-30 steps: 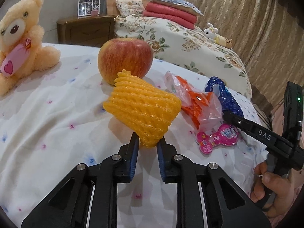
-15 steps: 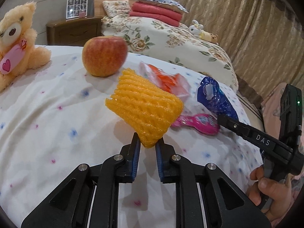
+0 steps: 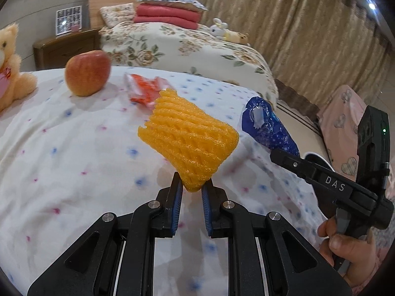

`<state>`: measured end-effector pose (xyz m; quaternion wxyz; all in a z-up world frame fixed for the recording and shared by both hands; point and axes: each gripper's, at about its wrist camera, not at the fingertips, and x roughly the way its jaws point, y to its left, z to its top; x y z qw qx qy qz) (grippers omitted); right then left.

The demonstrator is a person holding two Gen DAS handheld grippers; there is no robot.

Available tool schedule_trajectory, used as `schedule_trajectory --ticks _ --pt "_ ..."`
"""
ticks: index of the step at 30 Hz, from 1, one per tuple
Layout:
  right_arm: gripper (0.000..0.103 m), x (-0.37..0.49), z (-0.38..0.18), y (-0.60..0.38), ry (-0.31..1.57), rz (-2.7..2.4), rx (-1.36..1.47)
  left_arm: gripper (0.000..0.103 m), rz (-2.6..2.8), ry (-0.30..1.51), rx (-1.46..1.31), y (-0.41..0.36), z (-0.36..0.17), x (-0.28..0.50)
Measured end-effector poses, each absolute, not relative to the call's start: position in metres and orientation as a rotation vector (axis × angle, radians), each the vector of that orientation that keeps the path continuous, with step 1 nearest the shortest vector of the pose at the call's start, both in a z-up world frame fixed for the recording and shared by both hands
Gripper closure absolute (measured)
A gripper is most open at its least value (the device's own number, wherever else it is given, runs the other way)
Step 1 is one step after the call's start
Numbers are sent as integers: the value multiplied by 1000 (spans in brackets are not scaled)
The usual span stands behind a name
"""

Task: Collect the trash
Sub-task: 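Carry the orange foam net and blue wrapper in both tools over the bin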

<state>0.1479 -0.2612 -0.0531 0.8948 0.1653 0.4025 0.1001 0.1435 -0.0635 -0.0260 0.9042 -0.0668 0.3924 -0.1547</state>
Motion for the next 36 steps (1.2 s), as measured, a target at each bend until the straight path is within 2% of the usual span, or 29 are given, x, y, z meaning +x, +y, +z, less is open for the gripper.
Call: schedule_trajectory --ticks 36 --pt "70 35 -52 -394 768 -85 470 89 -596 849 15 -205 -25 88"
